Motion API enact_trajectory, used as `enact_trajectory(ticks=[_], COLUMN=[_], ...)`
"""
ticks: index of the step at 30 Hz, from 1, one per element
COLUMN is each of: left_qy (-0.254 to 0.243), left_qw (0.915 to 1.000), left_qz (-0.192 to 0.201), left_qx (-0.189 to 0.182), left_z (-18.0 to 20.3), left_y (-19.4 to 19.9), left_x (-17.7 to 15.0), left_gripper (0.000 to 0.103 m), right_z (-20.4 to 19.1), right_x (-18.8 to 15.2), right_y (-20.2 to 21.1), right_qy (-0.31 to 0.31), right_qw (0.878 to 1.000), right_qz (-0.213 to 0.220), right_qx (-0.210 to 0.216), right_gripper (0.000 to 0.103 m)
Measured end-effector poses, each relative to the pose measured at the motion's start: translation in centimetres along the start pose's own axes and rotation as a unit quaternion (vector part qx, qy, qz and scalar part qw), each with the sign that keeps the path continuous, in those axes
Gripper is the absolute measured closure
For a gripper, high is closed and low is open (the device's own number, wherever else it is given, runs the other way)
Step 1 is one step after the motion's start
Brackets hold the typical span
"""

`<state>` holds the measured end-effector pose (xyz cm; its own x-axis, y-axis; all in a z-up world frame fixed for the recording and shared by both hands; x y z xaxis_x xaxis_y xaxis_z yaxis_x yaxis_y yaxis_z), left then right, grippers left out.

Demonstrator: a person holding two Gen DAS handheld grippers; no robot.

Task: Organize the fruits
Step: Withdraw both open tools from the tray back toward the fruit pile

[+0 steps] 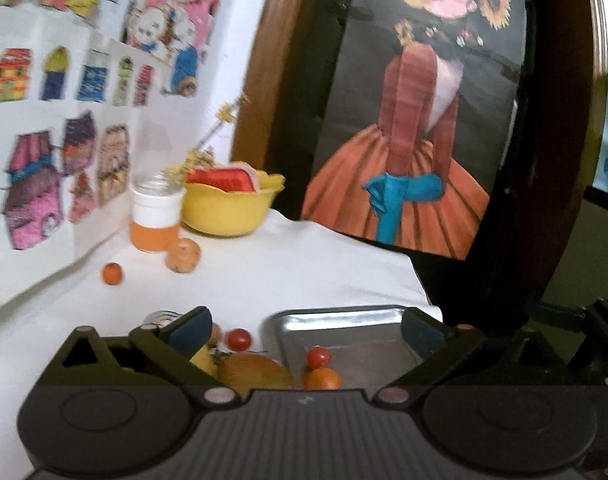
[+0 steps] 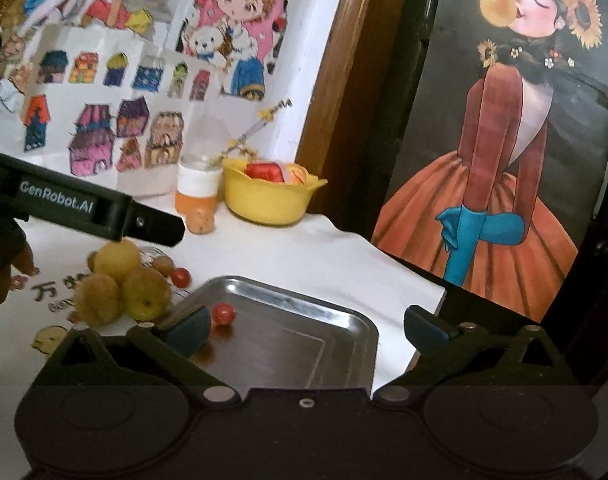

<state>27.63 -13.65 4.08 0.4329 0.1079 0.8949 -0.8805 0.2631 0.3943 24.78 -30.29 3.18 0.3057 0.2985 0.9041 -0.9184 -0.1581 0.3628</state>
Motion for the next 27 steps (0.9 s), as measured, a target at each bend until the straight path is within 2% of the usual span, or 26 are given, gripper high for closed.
enact_trajectory(ticks=[6,12,22,27], left_qy=[0.005,0.005,0.013,-0.001], left_qw=[0.9996,0.9988,0.9967,0.9962], left_qz=[0.013,0.011,-0.027,-0.042], left_qx=[0.023,0.047,0.076,0.077], left_z=[-2.3,-4.4,-8.2,-9.2], left_y=[3.1,5.5,7.4,7.8], left_x=[-0.1,-1.1,-4.1,-5.5], left_gripper=[0.000,0.000,0.000,0.000], right_z=[-1.7,-3.7,-7.7,-9.8], right_x=[0.7,1.0,-0.1,-1.1], right_y=[2.9,5.2,6.5,6.3], right_qy=[0.001,0.000,0.003,-0.001], right_qw=[1.000,1.000,0.999,0.998], right_qz=[0.022,0.025,-0.006,-0.036], right_qx=[-0.001,0.013,0.042,0.060], right_gripper=[0.001,0.001,0.001,0.001])
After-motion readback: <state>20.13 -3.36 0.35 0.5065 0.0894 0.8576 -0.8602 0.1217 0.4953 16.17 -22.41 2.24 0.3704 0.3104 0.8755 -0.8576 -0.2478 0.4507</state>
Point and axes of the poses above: each gripper's, at about its wrist camera, not at the fingertips, and y roughly against the way its jaws point, z to its right, x to its top, the point moved 9 cm from there along -y, roughly the way its jaws point, and after that the axes turned 1 degree about -x, right-handed, at the moved point
